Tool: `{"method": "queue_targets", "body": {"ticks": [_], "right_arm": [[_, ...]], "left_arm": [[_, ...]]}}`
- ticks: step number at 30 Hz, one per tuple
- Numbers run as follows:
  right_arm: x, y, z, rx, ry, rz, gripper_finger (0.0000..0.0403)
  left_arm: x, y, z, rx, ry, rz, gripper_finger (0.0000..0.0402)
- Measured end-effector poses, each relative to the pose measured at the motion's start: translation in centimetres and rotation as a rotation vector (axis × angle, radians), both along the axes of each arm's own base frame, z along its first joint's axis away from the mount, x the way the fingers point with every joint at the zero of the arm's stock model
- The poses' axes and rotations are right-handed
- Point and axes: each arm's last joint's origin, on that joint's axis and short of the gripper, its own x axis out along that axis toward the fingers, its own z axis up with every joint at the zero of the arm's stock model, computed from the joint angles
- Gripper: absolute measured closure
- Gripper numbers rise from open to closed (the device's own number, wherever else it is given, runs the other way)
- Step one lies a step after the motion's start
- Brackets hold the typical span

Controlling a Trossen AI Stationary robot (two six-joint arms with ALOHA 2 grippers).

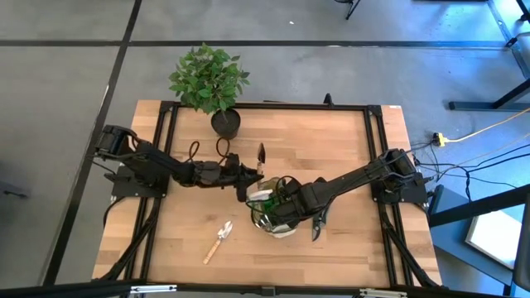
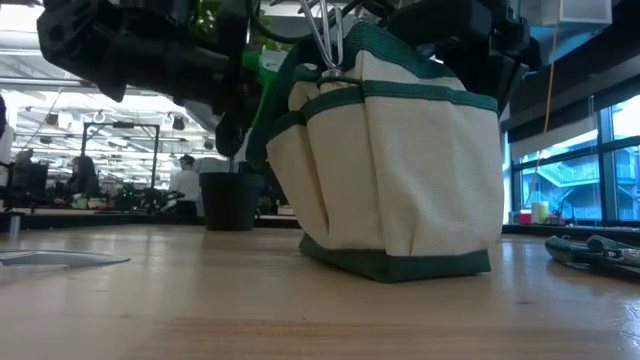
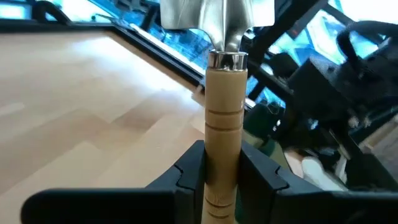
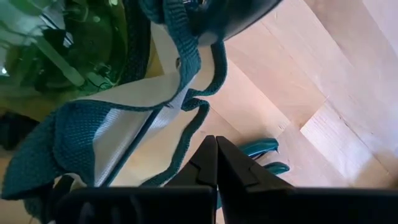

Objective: Pick & Place Garden tools in Gardening bag
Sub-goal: Put the right brown trowel into the brown gardening bag

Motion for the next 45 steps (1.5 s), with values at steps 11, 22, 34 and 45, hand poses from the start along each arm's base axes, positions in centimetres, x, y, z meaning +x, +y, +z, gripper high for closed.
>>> {"method": "queue_targets", "body": {"ticks": [11,22,34,45], "right_arm": [[0.4,0.5,-0.1,0.098,-0.008,0.085,0.0402],[0.1,0.6,0.8,0.169,-0.01,0.157,0.0402],[-1.5,-0.6,4.2,0.058,-0.102,0.085,0.0402],[-2.6,-0.8,5.7,-0.028,-0.151,0.048,0.0402]], "left_arm": [[0.3,0.1,-3.4,0.02,-0.077,-0.068,0.0339],[1.1,0.2,-3.9,0.105,-0.069,-0.064,0.0339],[3.0,-0.2,-2.0,0.074,-0.159,-0.109,0.0339],[3.1,1.4,-2.0,0.015,-0.164,-0.026,0.0339]]}}
